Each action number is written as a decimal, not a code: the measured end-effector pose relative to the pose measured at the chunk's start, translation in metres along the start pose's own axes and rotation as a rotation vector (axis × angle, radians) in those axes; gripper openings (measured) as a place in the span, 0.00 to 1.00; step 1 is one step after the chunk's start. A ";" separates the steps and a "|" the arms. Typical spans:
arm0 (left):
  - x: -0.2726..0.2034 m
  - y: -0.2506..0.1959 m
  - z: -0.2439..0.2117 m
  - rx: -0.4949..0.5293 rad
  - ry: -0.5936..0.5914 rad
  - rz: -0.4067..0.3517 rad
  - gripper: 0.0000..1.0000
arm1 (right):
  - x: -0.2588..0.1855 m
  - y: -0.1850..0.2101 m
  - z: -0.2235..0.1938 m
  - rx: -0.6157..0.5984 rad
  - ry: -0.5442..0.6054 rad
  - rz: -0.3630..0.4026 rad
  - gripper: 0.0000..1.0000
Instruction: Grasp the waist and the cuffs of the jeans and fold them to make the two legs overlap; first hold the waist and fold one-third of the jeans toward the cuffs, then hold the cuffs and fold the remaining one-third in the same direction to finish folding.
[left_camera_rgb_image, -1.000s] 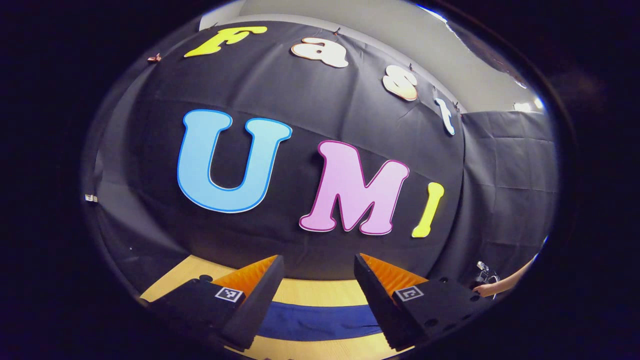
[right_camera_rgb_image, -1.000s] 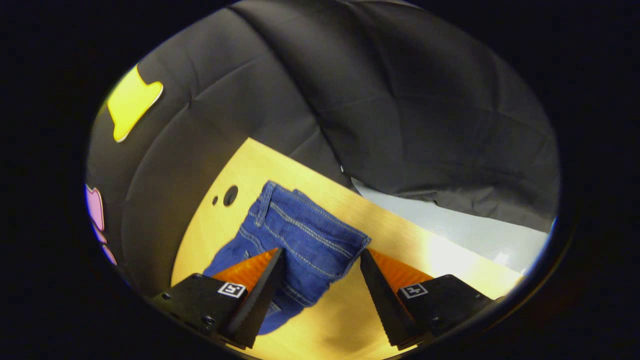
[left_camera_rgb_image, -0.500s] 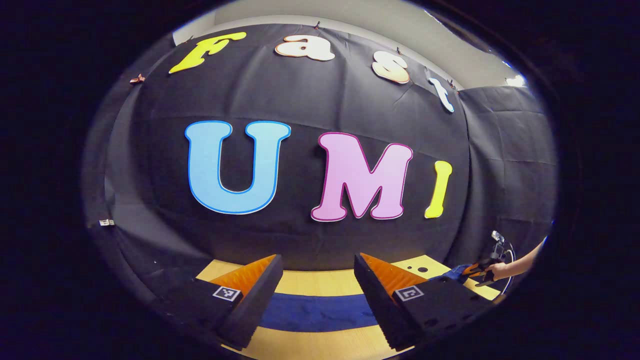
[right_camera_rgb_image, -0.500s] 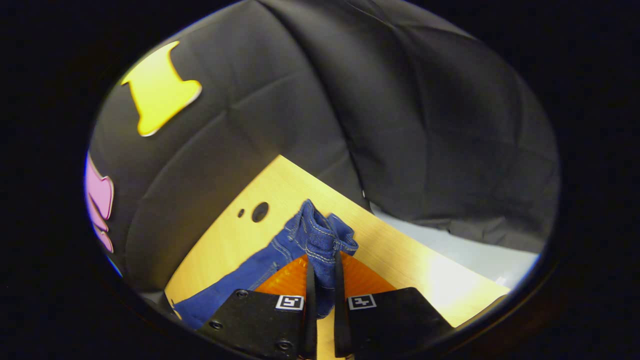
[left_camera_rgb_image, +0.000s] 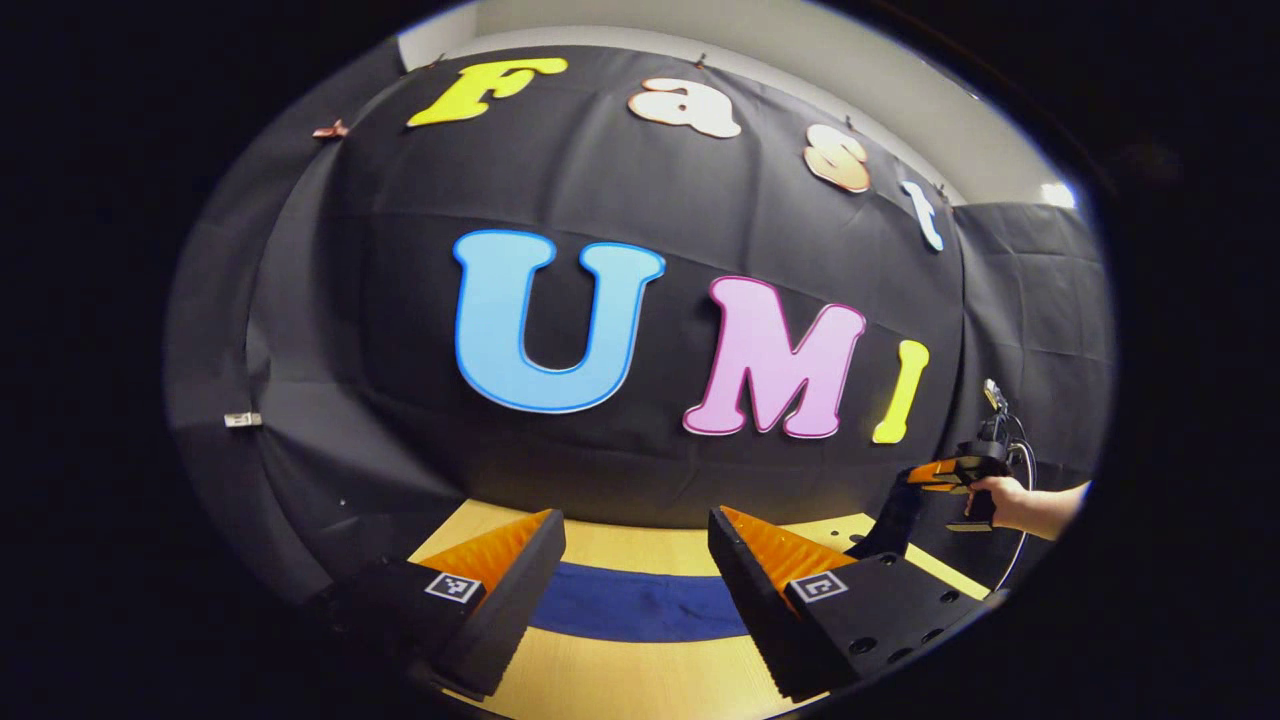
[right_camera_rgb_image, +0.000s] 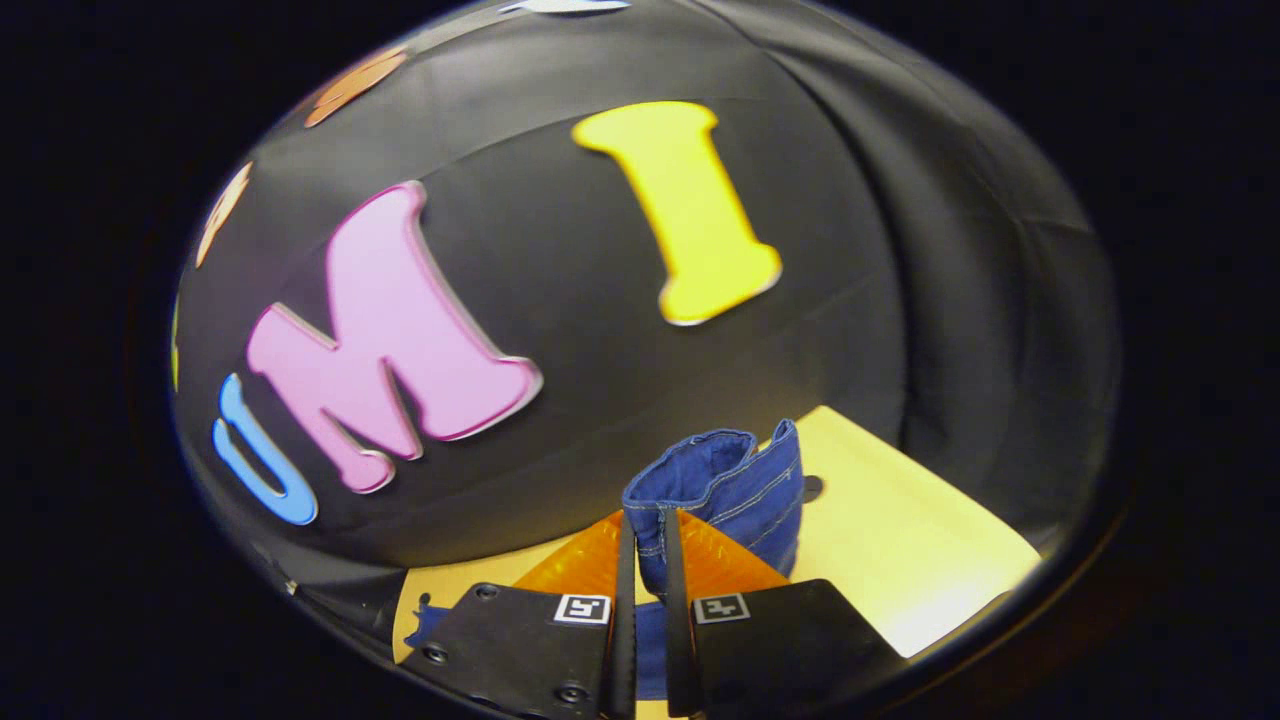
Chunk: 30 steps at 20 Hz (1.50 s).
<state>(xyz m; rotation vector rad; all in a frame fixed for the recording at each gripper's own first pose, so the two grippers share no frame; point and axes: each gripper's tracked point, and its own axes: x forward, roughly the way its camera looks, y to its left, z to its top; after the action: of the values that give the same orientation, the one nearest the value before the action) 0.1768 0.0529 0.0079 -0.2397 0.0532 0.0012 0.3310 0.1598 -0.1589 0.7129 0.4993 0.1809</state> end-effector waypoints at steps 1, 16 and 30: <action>-0.002 0.013 -0.007 -0.015 0.016 0.020 0.96 | 0.000 0.028 -0.006 -0.014 0.021 0.036 0.16; 0.073 0.106 -0.134 -0.298 0.316 0.189 0.96 | 0.009 0.097 -0.338 -0.246 0.594 0.262 0.11; 0.244 0.250 -0.270 -0.209 0.726 0.418 0.97 | -0.109 0.069 -0.184 -0.415 0.347 0.458 0.82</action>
<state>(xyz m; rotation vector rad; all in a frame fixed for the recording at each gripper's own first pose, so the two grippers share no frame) 0.4044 0.2300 -0.3261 -0.4254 0.8281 0.3386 0.1456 0.2831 -0.1905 0.3764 0.5982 0.8242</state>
